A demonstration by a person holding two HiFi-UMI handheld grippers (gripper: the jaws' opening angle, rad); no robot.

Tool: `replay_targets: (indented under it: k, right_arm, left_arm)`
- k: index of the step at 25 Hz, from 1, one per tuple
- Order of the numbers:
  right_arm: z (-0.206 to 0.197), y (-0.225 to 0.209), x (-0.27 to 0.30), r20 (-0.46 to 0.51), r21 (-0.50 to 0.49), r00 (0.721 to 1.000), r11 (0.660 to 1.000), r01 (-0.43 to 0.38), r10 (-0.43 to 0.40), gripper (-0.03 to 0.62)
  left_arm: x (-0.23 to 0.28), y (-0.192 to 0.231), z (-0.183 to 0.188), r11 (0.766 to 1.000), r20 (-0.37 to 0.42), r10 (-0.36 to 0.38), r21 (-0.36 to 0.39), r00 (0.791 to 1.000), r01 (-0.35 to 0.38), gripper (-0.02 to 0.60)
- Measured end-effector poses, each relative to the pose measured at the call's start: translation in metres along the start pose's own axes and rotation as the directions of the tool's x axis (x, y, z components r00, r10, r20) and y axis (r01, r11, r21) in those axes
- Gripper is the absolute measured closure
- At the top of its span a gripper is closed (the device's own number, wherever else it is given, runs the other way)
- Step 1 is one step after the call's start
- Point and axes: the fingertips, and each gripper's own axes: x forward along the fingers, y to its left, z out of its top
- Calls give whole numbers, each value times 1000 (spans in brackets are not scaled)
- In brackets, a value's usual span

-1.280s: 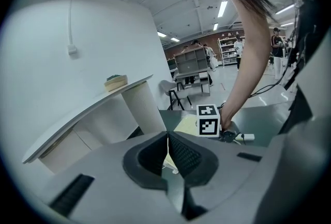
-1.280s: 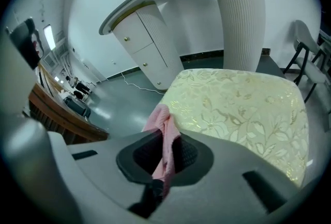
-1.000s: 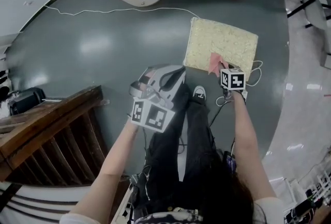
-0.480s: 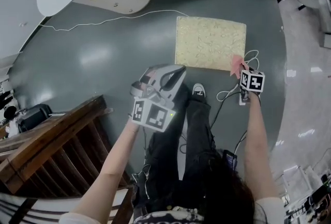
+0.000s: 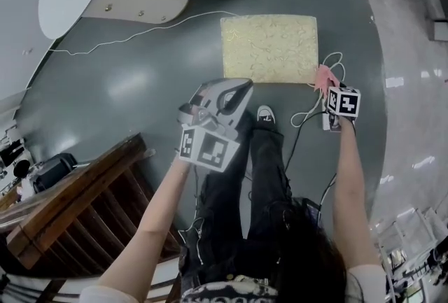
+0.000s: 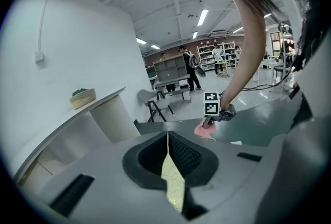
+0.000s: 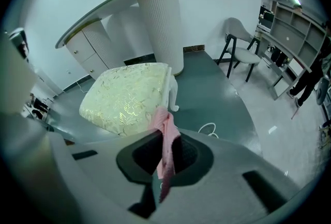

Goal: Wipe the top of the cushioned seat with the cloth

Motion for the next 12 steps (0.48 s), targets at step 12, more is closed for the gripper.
replay_targets:
  k: [12]
  right_arm:
    - [39, 52, -126, 197, -86, 970, 988, -125, 140, 583]
  left_arm:
    - [-13, -16, 60, 1000, 40, 9, -4, 999, -9, 575]
